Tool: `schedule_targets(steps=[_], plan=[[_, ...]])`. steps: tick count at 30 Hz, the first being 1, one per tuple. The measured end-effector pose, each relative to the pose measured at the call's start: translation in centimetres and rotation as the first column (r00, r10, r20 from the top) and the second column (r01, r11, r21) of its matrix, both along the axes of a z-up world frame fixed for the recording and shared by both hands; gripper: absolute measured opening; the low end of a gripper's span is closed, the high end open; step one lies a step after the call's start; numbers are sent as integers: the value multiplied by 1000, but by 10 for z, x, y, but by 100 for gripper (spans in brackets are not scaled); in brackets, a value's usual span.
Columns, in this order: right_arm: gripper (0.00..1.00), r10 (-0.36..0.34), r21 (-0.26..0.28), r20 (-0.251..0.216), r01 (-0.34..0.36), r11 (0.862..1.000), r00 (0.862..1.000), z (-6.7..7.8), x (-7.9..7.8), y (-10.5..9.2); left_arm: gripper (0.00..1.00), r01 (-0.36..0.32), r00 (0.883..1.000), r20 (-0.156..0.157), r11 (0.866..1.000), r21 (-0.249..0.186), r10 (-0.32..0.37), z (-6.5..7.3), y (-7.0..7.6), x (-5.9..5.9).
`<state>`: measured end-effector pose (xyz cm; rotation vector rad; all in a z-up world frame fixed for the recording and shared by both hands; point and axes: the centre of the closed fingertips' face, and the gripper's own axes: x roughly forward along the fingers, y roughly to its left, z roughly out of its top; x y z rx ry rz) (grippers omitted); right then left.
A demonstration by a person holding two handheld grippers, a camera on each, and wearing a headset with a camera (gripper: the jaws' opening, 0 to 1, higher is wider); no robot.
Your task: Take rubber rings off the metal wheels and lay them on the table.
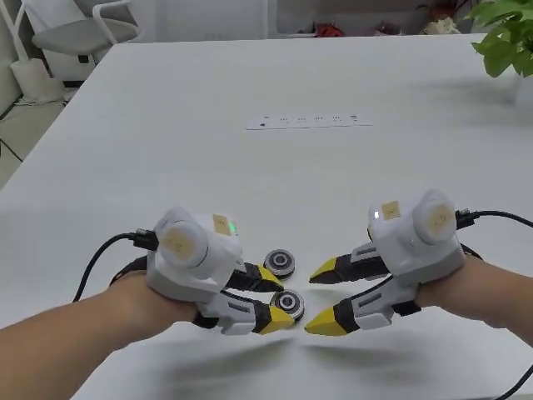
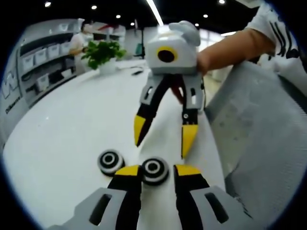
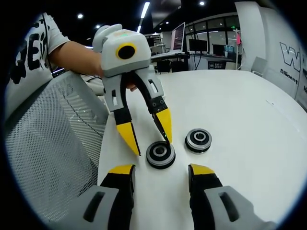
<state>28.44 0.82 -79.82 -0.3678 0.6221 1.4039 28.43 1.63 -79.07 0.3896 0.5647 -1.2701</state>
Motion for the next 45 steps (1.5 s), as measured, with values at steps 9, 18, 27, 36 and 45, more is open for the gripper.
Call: schedule_targets(steps=[9,18,27,36,45], plan=[[42,-14,11,-5,14,1000,1000,1,2,0,15,-41,999,19,999,2,41,-3,2,7],[40,-5,17,-10,6,1000,1000,-6,-5,10,14,-63,998,15,997,-36,64,-2,2,6],[36,-57,54,-12,57,997,998,-4,1,17,14,-82,996,14,996,-47,83,-2,2,6],[33,-58,45,-25,59,997,998,-12,-3,24,14,-94,995,19,994,-47,95,-3,2,6],[26,-84,61,-15,85,995,996,-8,2,23,14,-102,994,24,993,-51,103,-3,1,6]])
